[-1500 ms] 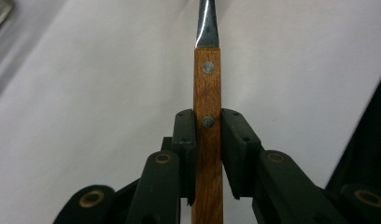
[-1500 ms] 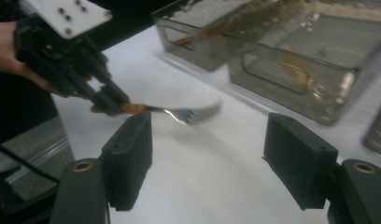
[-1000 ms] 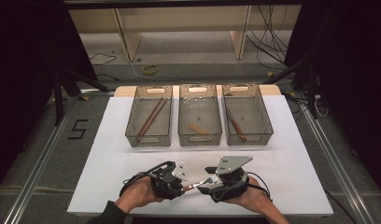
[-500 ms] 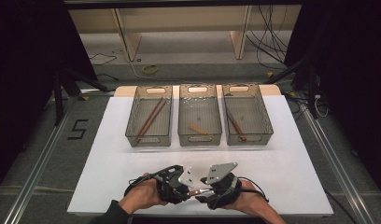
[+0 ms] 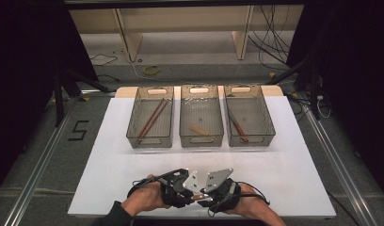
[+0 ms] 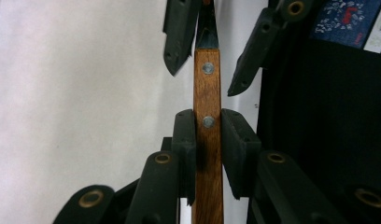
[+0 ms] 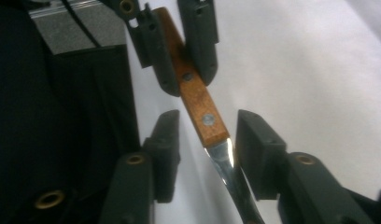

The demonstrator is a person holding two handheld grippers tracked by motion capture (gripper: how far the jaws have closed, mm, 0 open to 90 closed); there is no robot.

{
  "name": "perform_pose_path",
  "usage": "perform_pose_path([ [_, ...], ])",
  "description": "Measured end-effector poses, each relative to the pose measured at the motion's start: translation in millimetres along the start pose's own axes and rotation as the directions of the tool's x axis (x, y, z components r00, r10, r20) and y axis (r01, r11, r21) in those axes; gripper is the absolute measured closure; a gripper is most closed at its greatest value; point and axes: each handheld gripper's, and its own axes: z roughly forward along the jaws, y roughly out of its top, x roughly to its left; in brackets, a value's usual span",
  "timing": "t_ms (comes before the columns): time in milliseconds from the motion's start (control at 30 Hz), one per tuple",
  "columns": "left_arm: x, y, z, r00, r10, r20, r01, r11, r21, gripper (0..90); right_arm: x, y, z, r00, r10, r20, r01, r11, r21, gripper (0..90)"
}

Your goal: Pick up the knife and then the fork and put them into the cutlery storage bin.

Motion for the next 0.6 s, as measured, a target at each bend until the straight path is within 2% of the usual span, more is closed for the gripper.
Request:
perform_pose_path([
  [100, -1.2, 0.2, 0.8, 0.9999, 0.013, 0.005, -0.013, 0.9999, 0.002, 75.6, 0.5, -0.4, 0.0, 0.9999, -0.011, -0.004, 0.011, 1.000, 0.005, 67.9],
  [267, -3.6, 0.3, -0.8, 0.9972, 0.073, 0.013, -0.073, 0.9972, 0.011, 75.5, 3.2, -1.2, 1.6, 0.9987, -0.044, -0.025, 0.044, 0.999, 0.023, 73.2],
  [367, -4.6, -0.4, -1.3, 0.9943, 0.104, 0.026, -0.104, 0.9946, 0.007, 75.3, 4.7, -1.5, 1.4, 0.9966, -0.059, -0.058, 0.060, 0.998, 0.030, 75.9],
  [433, -4.8, -1.0, -0.1, 0.9933, 0.113, 0.022, -0.113, 0.9936, -0.007, 74.9, 3.9, -1.9, 1.2, 0.9952, -0.075, -0.062, 0.077, 0.997, 0.031, 77.0],
  [533, -4.8, -1.4, -0.1, 0.9924, 0.122, 0.019, -0.121, 0.9924, -0.019, 74.1, 3.2, -3.8, 0.9, 0.9950, -0.066, -0.074, 0.068, 0.997, 0.026, 77.7],
  [600, -4.0, -1.6, -0.7, 0.9941, 0.108, 0.003, -0.108, 0.9935, -0.036, 72.3, 2.8, -3.5, 0.7, 0.9952, -0.064, -0.073, 0.066, 0.997, 0.026, 78.2],
])
